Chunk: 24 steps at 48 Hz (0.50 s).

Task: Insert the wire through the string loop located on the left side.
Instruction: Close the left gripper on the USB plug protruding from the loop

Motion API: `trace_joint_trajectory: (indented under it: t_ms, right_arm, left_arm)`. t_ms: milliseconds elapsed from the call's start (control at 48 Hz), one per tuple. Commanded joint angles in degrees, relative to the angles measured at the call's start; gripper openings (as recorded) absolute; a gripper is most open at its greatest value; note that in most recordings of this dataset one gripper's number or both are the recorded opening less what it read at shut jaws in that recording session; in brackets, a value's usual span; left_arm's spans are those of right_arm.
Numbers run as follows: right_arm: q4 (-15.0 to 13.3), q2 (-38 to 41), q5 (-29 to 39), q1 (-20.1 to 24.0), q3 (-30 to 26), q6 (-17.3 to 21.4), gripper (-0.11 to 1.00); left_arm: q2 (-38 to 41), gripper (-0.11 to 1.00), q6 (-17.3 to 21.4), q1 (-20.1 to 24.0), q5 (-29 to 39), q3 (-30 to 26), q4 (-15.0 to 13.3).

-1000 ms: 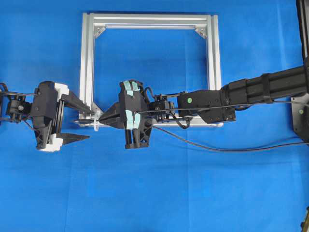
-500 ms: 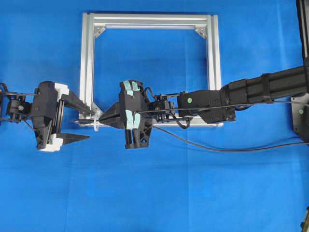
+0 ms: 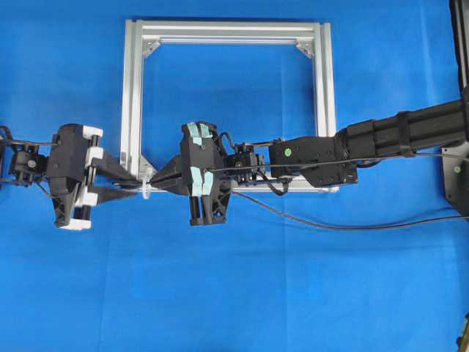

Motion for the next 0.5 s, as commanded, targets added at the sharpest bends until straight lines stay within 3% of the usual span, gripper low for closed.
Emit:
trace_joint_trajectory:
  t_ms: [0,479]
  right_arm:
    - [0.0,-1.23,-0.09,-0.26,-0.79,0.09,0.0]
    - [-0.44,-1.32,1.49,-0.26,-0.97,0.0,0.0]
  left_arm:
    - [-1.14,0.07,0.18,0.26,-0.53,-0.62,0.18]
    - [-1.41,0.06,0.18,0.44,-0.09,-0.62,0.18]
